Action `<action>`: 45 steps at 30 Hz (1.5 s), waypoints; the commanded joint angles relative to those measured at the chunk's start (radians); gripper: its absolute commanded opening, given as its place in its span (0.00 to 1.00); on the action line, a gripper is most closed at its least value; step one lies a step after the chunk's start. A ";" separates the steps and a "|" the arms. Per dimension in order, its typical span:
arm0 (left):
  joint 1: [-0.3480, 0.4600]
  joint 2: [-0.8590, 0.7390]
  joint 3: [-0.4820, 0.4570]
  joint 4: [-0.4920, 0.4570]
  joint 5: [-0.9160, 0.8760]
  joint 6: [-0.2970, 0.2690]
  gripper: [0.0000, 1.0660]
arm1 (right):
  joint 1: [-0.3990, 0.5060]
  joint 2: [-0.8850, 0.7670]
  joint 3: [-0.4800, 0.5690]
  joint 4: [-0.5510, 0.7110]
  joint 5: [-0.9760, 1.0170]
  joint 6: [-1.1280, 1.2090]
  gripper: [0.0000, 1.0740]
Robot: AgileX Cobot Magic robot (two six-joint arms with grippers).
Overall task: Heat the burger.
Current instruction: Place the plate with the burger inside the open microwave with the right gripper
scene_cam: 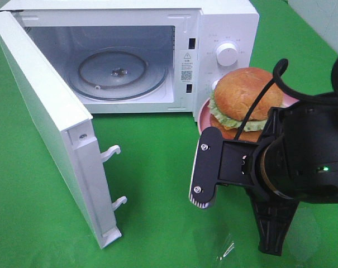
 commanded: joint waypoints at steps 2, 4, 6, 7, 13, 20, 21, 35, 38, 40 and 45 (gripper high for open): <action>0.004 -0.023 0.003 -0.005 -0.012 0.002 0.94 | 0.002 -0.012 -0.006 -0.058 -0.098 -0.149 0.02; 0.004 -0.023 0.003 -0.005 -0.012 0.002 0.94 | -0.001 -0.012 -0.006 -0.058 -0.113 -0.174 0.02; 0.004 -0.023 0.003 -0.005 -0.012 0.002 0.94 | -0.002 -0.012 -0.006 -0.058 -0.124 -0.223 0.02; 0.004 -0.023 0.003 -0.005 -0.012 0.002 0.94 | -0.002 -0.012 -0.006 -0.058 -0.124 -0.223 0.02; 0.004 -0.023 0.003 -0.005 -0.012 0.002 0.94 | -0.085 -0.012 -0.006 0.033 -0.150 -0.340 0.03; 0.004 -0.023 0.003 -0.005 -0.012 0.002 0.94 | -0.166 -0.012 -0.006 0.132 -0.218 -0.585 0.03; 0.004 -0.023 0.003 -0.005 -0.012 0.002 0.94 | -0.189 -0.012 -0.006 0.162 -0.261 -0.656 0.03; 0.004 -0.023 0.003 -0.005 -0.012 0.002 0.94 | -0.223 -0.070 -0.006 0.414 -0.513 -1.103 0.00; 0.004 -0.023 0.003 -0.005 -0.012 0.002 0.94 | -0.243 -0.070 -0.006 0.549 -0.513 -1.239 0.00; 0.004 -0.023 0.003 -0.005 -0.012 0.002 0.94 | -0.275 -0.070 -0.006 0.623 -0.513 -1.312 0.00; 0.004 -0.023 0.003 -0.005 -0.012 0.002 0.94 | -0.366 -0.070 -0.006 0.819 -0.509 -1.557 0.00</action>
